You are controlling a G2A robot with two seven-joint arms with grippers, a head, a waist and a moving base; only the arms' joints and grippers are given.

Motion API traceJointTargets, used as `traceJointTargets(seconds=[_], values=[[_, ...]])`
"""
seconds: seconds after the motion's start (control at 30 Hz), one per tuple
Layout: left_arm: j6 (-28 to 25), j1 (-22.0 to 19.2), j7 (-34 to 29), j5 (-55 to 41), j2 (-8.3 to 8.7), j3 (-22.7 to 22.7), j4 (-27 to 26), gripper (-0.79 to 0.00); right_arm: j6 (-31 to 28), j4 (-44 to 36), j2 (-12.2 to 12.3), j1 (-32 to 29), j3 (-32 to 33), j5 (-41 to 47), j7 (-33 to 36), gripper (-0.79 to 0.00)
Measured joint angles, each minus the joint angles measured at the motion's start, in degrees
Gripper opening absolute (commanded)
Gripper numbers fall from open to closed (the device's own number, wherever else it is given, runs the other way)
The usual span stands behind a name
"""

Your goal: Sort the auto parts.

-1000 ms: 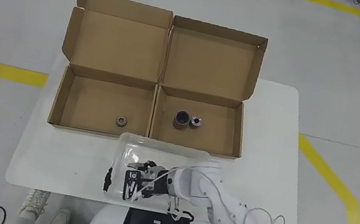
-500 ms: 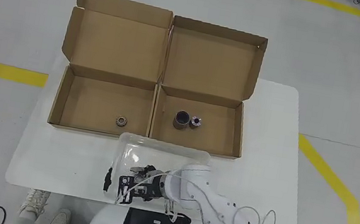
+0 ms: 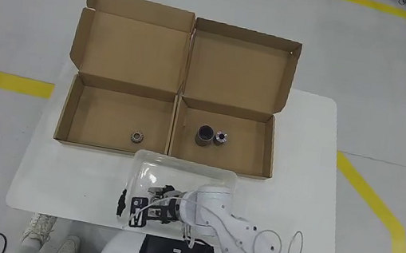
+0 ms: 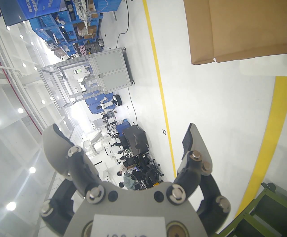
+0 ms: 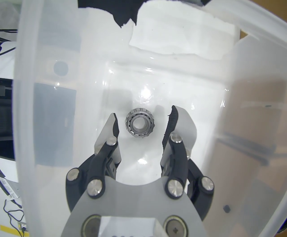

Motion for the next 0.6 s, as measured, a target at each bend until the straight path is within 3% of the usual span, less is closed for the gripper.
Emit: traceJointTargets(seconds=[0.1,0.13,0.17,0.3,0.6], values=[[0.0,0.0,0.0,0.0,0.0,0.0,0.0,0.0,0.5,0.8,-0.2,0.6,-0.7,-0.5,0.1,-0.456],[0.0,0.0,0.0,0.0,0.0,0.0,0.0,0.0,0.7,1.1,-0.3,0.8,-1.0,-0.6,0.3,-0.502],[0.0,0.0,0.0,0.0,0.0,0.0,0.0,0.0,0.9,1.3,-0.4,0.9,-1.2,-0.7,0.4,-0.597],[0.0,0.0,0.0,0.0,0.0,0.0,0.0,0.0,1.6,1.6,-0.6,1.2,-1.7,-0.6,0.5,-0.773],[0.0,0.0,0.0,0.0,0.0,0.0,0.0,0.0,2.9,-1.2,-0.2,0.3,-1.2,-1.5,-0.4,-0.785]])
